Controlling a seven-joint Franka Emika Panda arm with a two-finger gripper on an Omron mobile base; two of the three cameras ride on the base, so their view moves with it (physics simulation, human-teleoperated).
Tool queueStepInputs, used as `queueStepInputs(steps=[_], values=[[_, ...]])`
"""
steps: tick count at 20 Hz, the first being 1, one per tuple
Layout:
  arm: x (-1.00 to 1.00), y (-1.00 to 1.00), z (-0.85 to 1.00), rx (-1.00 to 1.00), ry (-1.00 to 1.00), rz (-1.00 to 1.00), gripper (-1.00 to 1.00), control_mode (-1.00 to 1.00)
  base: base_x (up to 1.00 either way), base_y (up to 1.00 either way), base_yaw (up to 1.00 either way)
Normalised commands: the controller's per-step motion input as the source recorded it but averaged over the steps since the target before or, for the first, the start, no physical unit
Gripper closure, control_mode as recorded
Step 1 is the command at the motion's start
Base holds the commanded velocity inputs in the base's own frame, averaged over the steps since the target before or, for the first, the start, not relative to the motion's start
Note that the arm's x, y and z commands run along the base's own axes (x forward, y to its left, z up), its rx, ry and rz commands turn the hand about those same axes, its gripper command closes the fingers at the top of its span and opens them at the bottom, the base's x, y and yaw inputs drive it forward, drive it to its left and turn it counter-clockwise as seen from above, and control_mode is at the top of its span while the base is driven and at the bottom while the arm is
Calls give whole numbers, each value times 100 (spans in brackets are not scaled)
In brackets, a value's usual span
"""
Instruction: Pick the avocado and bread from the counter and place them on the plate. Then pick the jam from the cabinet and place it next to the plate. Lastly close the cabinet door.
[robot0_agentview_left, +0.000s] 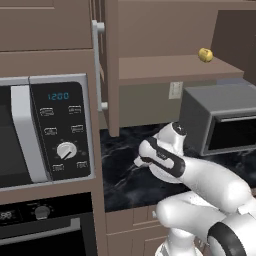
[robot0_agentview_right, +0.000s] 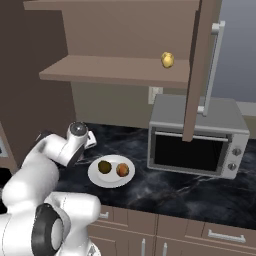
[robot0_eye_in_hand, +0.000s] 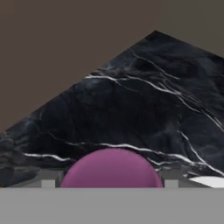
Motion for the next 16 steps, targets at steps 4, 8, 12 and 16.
queueStepInputs(steps=[4,8,12,16], values=[[50,3,-27,0,4,-2,100,-100,0,0,0],[38,1,-28,0,1,-4,100,-100,0,0,0],[24,2,-41,0,0,-6,100,-100,0,0,0],[14,6,-31,0,0,-9,100,-100,0,0,0]])
